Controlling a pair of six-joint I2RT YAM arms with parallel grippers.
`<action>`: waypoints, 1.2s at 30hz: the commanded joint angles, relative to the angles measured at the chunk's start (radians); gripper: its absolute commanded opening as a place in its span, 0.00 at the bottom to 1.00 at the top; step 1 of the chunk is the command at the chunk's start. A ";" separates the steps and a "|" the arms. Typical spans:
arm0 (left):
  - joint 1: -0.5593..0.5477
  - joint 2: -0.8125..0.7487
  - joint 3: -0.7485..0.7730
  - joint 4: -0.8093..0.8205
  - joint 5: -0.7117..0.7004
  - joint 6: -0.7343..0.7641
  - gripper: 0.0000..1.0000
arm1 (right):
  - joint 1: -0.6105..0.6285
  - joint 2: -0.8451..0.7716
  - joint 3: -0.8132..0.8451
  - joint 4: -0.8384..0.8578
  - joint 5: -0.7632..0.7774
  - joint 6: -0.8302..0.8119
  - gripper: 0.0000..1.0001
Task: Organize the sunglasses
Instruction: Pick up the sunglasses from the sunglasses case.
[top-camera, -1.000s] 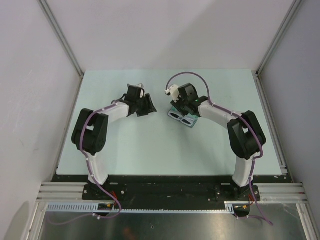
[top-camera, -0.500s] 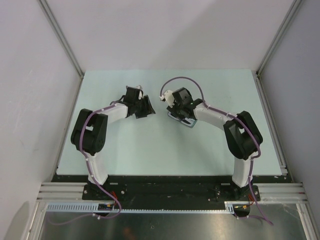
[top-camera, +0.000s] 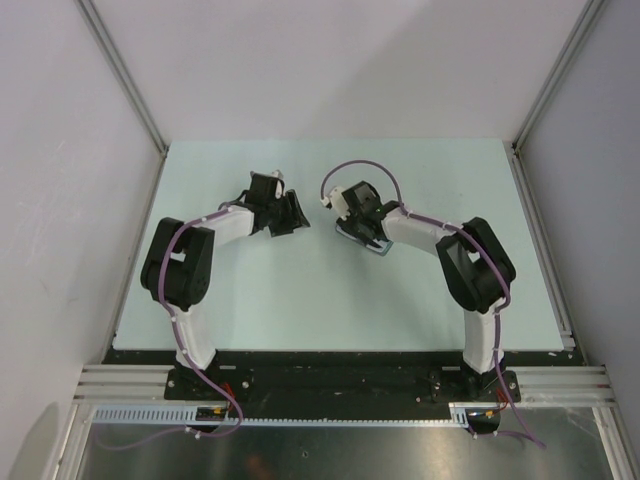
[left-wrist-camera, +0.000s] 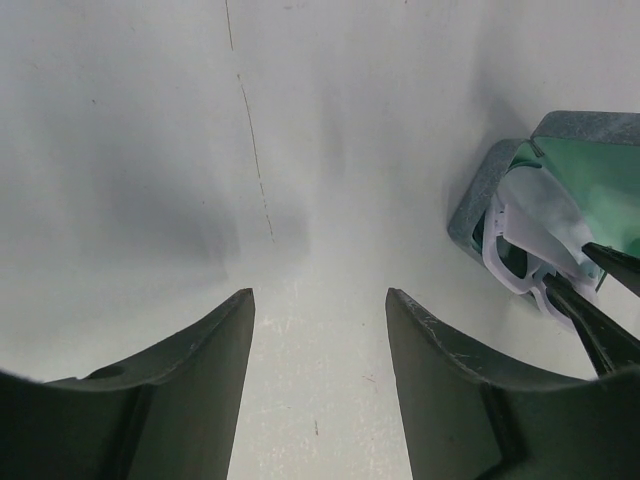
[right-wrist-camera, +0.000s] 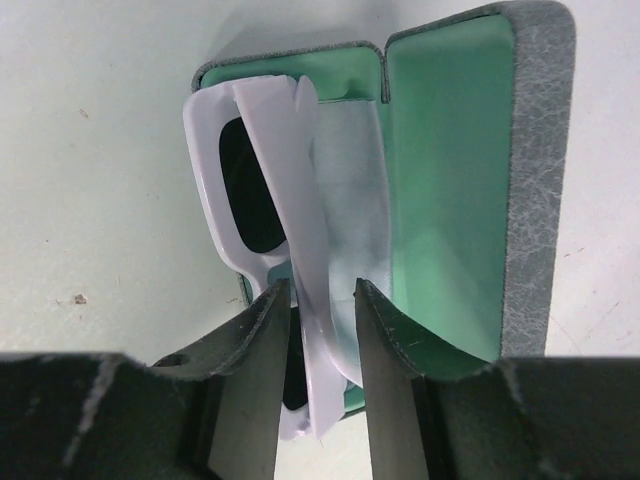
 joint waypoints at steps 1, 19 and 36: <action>0.010 -0.041 -0.008 0.020 0.019 -0.013 0.61 | 0.007 0.020 -0.001 0.028 0.031 -0.018 0.36; 0.011 -0.034 0.000 0.020 0.050 -0.011 0.61 | 0.015 -0.018 -0.001 0.033 0.082 -0.014 0.02; -0.131 0.143 0.213 0.023 0.069 -0.106 0.73 | -0.131 -0.328 -0.001 0.007 -0.239 0.166 0.00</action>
